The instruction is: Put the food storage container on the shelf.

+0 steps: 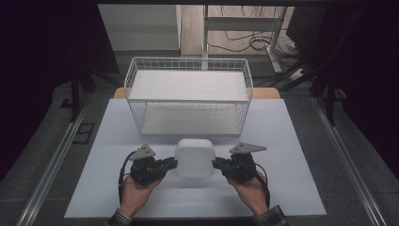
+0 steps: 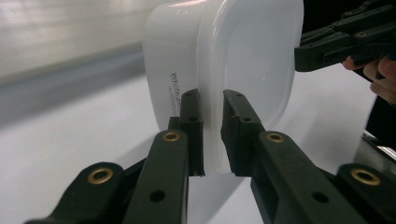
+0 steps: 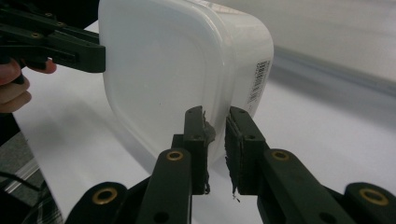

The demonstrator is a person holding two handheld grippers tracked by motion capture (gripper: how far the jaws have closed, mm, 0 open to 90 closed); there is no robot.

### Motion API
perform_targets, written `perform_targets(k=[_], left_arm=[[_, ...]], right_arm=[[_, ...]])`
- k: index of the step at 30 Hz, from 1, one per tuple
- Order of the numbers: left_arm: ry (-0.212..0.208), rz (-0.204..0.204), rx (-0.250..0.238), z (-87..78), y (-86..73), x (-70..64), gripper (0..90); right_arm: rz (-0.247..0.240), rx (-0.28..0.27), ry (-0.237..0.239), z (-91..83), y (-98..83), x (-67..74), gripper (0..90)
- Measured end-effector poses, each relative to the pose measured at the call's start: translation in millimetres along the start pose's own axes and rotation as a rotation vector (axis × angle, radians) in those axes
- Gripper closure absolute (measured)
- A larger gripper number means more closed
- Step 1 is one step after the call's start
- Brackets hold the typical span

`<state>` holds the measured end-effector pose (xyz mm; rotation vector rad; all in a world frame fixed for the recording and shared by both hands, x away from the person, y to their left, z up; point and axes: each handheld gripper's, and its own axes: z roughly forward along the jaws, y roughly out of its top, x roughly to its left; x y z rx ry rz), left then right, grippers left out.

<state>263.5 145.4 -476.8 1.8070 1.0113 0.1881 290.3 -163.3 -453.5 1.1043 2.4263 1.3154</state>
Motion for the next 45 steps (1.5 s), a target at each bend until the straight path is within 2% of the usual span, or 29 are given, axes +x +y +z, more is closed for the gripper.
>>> perform_targets(k=[5,8,13,17,22,23,24,30,40,41,45], left_arm=[[-0.003,-0.014,-0.018,4.9,13.1,15.7,79.3],[0.0,-0.014,-0.022,7.5,19.4,20.4,79.3],[0.006,-0.014,-0.039,18.2,37.4,32.4,79.4],[0.003,-0.027,-0.047,25.3,41.3,41.4,79.4],[0.016,-0.043,-0.047,33.1,48.3,56.5,79.4],[0.02,-0.043,-0.045,34.5,49.0,60.0,79.4],[0.016,-0.06,-0.043,38.3,48.9,66.5,79.3],[0.023,-0.092,-0.021,52.8,44.4,77.8,79.0],[0.041,-0.113,-0.023,65.1,45.1,85.1,78.4],[0.054,-0.11,-0.02,67.5,45.5,86.0,78.4],[0.046,-0.118,-0.037,68.3,45.1,89.9,78.2]], right_arm=[[-0.012,-0.017,-0.012,9.3,17.3,-7.6,78.3],[-0.008,-0.029,-0.019,12.1,23.1,-11.0,78.2],[0.0,-0.05,-0.04,20.8,39.2,-25.6,77.7],[0.007,-0.053,-0.055,30.7,47.2,-35.9,77.5],[0.015,-0.055,-0.07,42.1,54.8,-42.0,77.3],[0.015,-0.055,-0.071,44.7,56.6,-42.9,77.3],[0.014,-0.051,-0.078,50.3,60.1,-44.2,77.3],[0.011,-0.023,-0.101,64.4,60.1,-51.0,77.1],[0.026,-0.016,-0.115,74.3,58.9,-59.7,76.8],[0.025,-0.021,-0.117,75.9,59.5,-61.9,76.7],[0.042,-0.013,-0.108,80.8,60.4,-65.9,76.1]])
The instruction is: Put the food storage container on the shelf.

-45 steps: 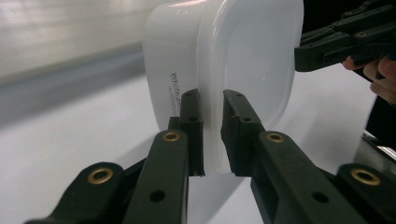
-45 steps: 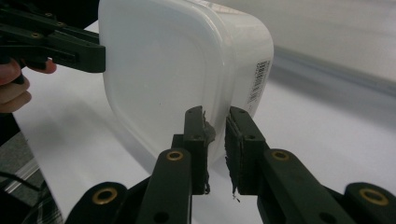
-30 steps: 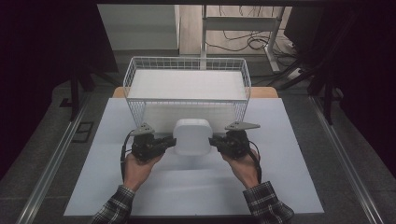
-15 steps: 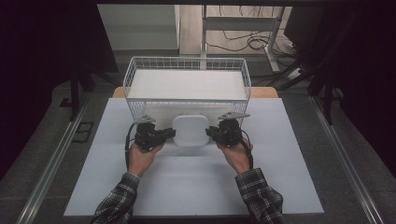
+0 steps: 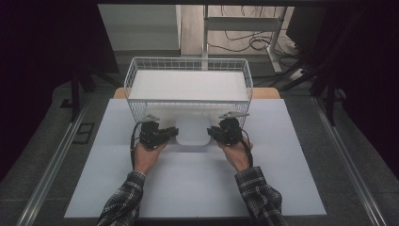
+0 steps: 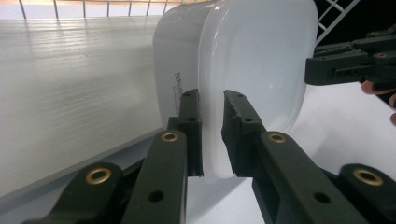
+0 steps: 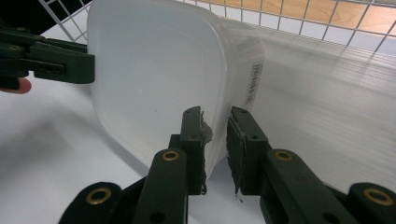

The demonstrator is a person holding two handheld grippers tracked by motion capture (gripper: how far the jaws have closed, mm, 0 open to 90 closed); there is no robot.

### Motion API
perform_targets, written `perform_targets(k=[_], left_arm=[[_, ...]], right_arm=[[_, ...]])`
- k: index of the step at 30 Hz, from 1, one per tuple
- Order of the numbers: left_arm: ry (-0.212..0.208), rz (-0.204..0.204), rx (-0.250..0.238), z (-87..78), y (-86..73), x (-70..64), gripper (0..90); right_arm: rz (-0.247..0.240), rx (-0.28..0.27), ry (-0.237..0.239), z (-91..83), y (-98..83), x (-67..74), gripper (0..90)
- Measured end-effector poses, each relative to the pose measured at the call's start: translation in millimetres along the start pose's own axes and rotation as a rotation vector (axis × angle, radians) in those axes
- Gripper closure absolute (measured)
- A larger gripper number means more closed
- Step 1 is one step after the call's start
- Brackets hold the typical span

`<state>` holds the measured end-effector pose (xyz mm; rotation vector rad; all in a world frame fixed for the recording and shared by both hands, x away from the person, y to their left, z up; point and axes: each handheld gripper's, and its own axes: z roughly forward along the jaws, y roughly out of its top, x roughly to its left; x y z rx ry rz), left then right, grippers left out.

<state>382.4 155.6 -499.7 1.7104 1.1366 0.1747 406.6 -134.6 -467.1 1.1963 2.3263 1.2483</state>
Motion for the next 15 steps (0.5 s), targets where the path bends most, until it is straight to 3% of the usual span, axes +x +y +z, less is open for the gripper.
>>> perform_targets(k=[3,7,8,9,10,11,12,15], left_arm=[[0.006,0.004,-0.007,0.7,0.8,-0.8,77.5],[0.048,0.052,-0.034,2.7,3.3,-3.4,76.4],[0.077,0.074,-0.032,5.6,6.3,-6.4,76.3],[0.077,0.074,-0.032,5.6,6.3,-6.4,76.1],[0.112,0.109,-0.031,7.1,8.2,-8.2,75.7],[0.112,0.109,-0.031,7.1,8.2,-8.2,73.6],[0.147,0.133,-0.028,9.1,9.7,-9.2,72.2],[0.168,0.145,-0.04,11.8,10.3,-9.6,70.6]], right_arm=[[-0.002,0.002,0.001,1.5,1.2,-1.6,75.3],[0.002,-0.008,0.006,4.4,2.2,-5.4,72.1],[0.002,-0.011,-0.001,7.2,2.9,-5.9,68.9],[0.002,-0.011,-0.001,7.2,2.9,-5.9,68.9],[0.002,-0.008,-0.014,11.8,3.8,-5.5,65.5],[0.002,-0.008,-0.014,11.8,3.8,-5.5,65.5],[0.032,-0.015,-0.007,13.8,5.0,-7.8,64.3],[0.008,-0.039,-0.039,15.2,7.4,-8.2,65.9]])
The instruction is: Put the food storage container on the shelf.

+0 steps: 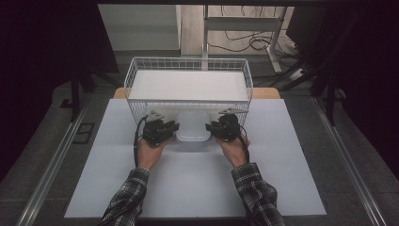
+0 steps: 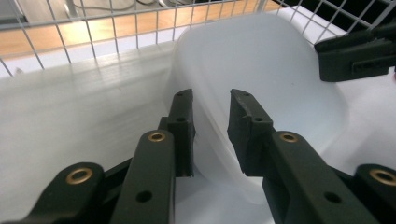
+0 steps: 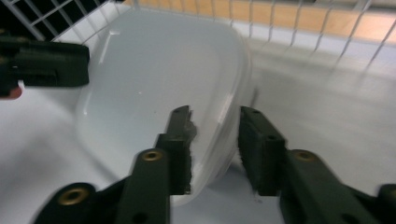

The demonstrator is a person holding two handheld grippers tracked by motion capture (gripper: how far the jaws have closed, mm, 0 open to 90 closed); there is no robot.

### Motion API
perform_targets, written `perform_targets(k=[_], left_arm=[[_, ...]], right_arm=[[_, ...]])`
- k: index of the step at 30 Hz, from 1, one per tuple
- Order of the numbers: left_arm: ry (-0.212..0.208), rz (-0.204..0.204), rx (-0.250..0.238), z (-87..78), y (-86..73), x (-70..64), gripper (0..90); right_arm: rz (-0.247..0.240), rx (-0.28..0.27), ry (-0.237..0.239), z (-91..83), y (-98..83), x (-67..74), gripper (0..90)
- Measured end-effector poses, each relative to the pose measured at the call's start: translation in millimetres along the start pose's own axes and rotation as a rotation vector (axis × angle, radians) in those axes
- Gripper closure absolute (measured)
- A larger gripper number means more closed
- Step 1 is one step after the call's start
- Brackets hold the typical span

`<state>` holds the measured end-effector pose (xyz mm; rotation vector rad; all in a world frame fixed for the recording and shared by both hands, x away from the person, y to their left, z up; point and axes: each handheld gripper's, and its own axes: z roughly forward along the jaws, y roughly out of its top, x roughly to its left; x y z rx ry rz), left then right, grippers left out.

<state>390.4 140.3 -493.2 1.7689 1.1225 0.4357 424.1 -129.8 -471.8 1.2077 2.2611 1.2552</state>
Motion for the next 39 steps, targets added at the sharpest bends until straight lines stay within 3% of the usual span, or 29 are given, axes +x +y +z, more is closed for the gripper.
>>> perform_targets(k=[2,7,10,11,14,15,17,19,22,23,26,28,29,32,33,34,37,38,39], left_arm=[[0.037,0.014,-0.011,3.3,2.5,-0.5,69.5],[0.096,0.034,-0.03,8.4,5.2,-1.8,67.2],[0.105,0.041,-0.05,5.2,6.0,-3.8,60.7],[0.099,0.04,-0.062,1.6,6.6,-4.4,59.3],[0.069,0.042,-0.09,-11.8,9.2,-7.0,51.2],[0.035,0.046,-0.099,-20.3,8.9,-11.9,47.5],[0.009,0.067,-0.097,-29.9,7.5,-17.6,40.1],[-0.025,0.077,-0.096,-41.5,5.1,-22.8,31.9],[-0.044,0.072,-0.098,-54.0,1.2,-26.7,17.2],[-0.069,0.062,-0.083,-67.2,-5.5,-29.2,13.9],[-0.061,0.073,-0.072,-81.4,-16.3,-30.0,7.5],[-0.058,0.056,-0.055,-101.4,-38.4,-26.7,6.0],[-0.058,0.056,-0.055,-101.4,-38.4,-26.7,4.6],[-0.073,0.04,-0.022,-117.7,-58.7,-23.2,4.6],[-0.075,0.049,0.004,-127.4,-68.6,-22.7,4.3],[-0.056,0.057,0.008,-132.5,-73.7,-23.9,4.2],[-0.052,0.068,0.011,-141.2,-84.5,-26.8,3.4],[-0.039,0.08,0.014,-145.1,-90.1,-29.6,2.8],[-0.017,0.122,0.014,-151.9,-100.7,-36.1,2.5]], right_arm=[[-0.015,-0.008,-0.035,3.7,4.6,2.2,65.9],[-0.016,-0.033,-0.069,8.2,8.1,0.3,66.6],[-0.006,-0.048,-0.073,6.1,8.1,-0.2,67.8],[0.002,-0.07,-0.03,0.5,8.5,-2.9,70.1],[0.003,-0.072,-0.013,-6.0,9.5,-5.0,74.6],[-0.004,-0.08,0.001,-12.3,10.3,-5.4,80.0],[-0.012,-0.085,0.015,-19.4,10.6,-3.2,87.8],[-0.013,-0.089,0.024,-26.4,10.7,0.7,89.3],[-0.025,-0.075,0.047,-35.1,9.2,7.8,89.3],[-0.041,-0.072,0.06,-37.7,7.8,11.0,89.2],[-0.083,-0.07,0.075,-42.9,4.1,18.2,89.2],[-0.125,-0.062,0.092,-47.5,-2.2,26.9,89.2],[-0.134,-0.059,0.095,-47.5,-4.5,29.3,89.2],[-0.155,-0.045,0.096,-45.0,-9.2,33.3,89.3],[-0.168,-0.028,0.096,-40.5,-14.1,36.3,89.3],[-0.172,-0.023,0.101,-37.7,-16.6,37.7,89.3],[-0.18,-0.006,0.114,-27.2,-23.5,42.7,89.3],[-0.181,-0.005,0.122,-23.5,-25.7,44.4,89.2],[-0.182,0.001,0.131,-19.5,-27.7,46.5,89.3]])
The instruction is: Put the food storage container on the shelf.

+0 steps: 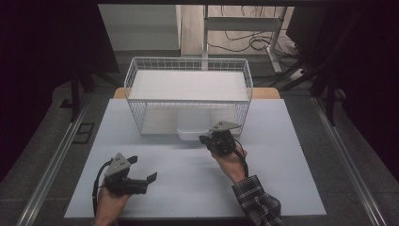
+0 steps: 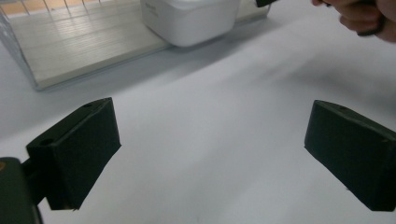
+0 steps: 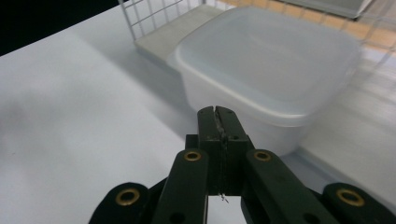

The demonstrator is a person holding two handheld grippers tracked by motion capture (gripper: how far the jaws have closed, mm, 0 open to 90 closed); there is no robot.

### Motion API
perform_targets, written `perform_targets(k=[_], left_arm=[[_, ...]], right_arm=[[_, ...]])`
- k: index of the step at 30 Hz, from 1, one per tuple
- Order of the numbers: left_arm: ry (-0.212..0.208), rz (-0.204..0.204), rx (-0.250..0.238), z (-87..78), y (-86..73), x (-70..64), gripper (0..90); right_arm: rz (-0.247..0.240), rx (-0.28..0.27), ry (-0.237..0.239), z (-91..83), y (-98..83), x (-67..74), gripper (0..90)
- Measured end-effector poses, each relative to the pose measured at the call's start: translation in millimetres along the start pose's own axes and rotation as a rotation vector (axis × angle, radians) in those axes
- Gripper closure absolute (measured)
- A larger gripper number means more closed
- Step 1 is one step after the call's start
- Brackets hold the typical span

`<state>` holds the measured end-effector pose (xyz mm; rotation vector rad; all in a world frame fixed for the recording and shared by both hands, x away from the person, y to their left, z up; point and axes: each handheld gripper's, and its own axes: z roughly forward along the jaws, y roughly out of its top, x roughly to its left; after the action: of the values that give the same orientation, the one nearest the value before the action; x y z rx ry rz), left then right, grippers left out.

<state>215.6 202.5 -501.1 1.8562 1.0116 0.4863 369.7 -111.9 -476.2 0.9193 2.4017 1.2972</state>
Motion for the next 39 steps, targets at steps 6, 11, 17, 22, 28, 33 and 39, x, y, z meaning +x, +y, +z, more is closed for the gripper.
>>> perform_targets(k=[6,11,17,22,28,33,39], left_arm=[[0.006,0.018,-0.013,-12.6,-20.8,-12.8,1.1],[-0.043,0.016,0.016,-8.9,-28.7,-13.8,1.2],[-0.047,0.027,0.022,-6.3,-29.3,-13.9,0.9],[-0.041,0.029,0.013,-6.8,-29.3,-13.1,1.0],[-0.037,0.033,0.006,-7.6,-28.9,-13.0,4.4],[-0.029,0.03,-0.002,-7.8,-29.1,-12.3,4.2],[-0.028,0.036,-0.005,-7.6,-29.0,-12.6,4.1]], right_arm=[[-0.041,0.029,-0.005,16.7,-1.6,10.1,89.2],[-0.038,0.058,-0.035,33.0,2.2,1.1,89.4],[-0.023,0.055,-0.042,41.8,5.0,-7.5,89.4],[-0.022,0.053,-0.056,49.8,10.5,-11.5,89.4],[-0.025,0.054,-0.085,58.3,16.5,-18.6,89.4],[-0.034,0.054,-0.097,63.4,21.8,-21.8,89.4],[-0.027,0.054,-0.107,68.5,25.6,-23.9,89.4]])
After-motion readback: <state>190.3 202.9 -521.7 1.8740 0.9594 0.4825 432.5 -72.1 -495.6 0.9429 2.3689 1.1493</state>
